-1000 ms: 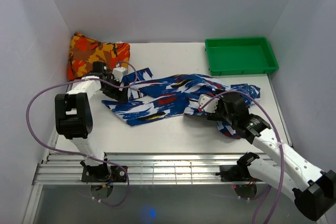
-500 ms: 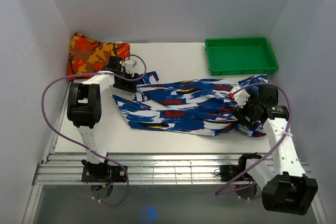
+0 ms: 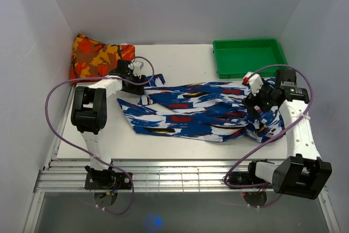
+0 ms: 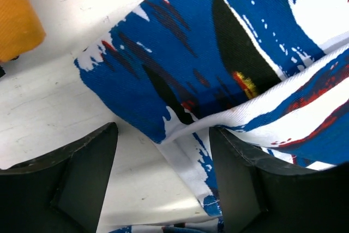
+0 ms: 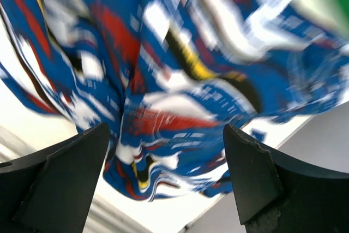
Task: Fold and stack the trousers
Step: Move the trousers to the center of the board, then flatten the trousers out
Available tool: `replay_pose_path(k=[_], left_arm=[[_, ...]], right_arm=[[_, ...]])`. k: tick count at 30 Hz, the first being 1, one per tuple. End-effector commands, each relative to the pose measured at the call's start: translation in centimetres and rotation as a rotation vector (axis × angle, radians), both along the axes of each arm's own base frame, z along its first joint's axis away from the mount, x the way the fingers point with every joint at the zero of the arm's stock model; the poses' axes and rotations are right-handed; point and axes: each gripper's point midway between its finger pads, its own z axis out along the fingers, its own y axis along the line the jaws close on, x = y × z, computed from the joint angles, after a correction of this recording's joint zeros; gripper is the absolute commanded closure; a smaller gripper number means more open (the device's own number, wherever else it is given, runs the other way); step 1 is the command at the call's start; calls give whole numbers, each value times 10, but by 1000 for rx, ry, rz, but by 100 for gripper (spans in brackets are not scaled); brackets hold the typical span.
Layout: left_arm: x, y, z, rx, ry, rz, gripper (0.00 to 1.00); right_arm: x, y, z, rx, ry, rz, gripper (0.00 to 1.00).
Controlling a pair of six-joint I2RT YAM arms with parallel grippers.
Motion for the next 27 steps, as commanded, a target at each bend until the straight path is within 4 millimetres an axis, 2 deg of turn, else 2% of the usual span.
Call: replay_pose_path(k=[1,2,3,4,5,6,7,8,10,11,12,13,16,17,18,19,20,23,25,27], left_arm=[[-50,-10,-38,2,201,9,28],[-51,-6,-42,24,216,23,32],[-58,-2,-50,41,254,28,38],[-58,0,-51,54,262,29,59],[-60,4,-53,80,269,35,76],[-63,9,-52,103,276,37,98],[-63,16,-51,124,273,45,100],[-64,22,-43,150,262,41,100],[-61,34,-29,176,232,50,100],[-59,46,-20,186,215,68,100],[-58,54,-11,194,200,74,100],[-54,65,9,227,145,69,100],[-52,106,39,306,81,111,100],[-50,122,56,341,35,107,100],[-51,141,64,362,21,132,100],[-50,150,72,389,3,138,100],[-50,161,84,420,-28,130,100],[-47,164,99,463,-80,75,100],[-46,165,99,483,-86,57,100],[-43,166,97,525,-84,26,100]], right_arm=[[18,35,58,231,-98,-15,10],[26,37,72,256,-127,-38,10],[34,34,73,263,-129,-81,10],[48,28,79,257,-175,-123,10],[56,21,73,262,-158,-207,10],[63,6,65,203,-158,-276,10],[68,-2,57,176,-140,-316,10],[72,-18,34,111,-82,-375,10],[72,-41,11,69,-22,-464,9],[75,-51,-4,68,10,-514,9],[75,-60,-11,63,25,-550,9],[73,-75,-18,69,36,-603,9],[78,-100,-31,82,47,-689,9],[80,-106,-37,83,57,-709,9],[84,-112,-38,85,44,-725,9],[86,-118,-39,95,38,-753,9],[89,-121,-45,107,50,-765,9],[106,-111,-52,209,59,-748,10],[118,-104,-52,278,50,-749,10],[130,-86,-54,395,71,-700,10]])
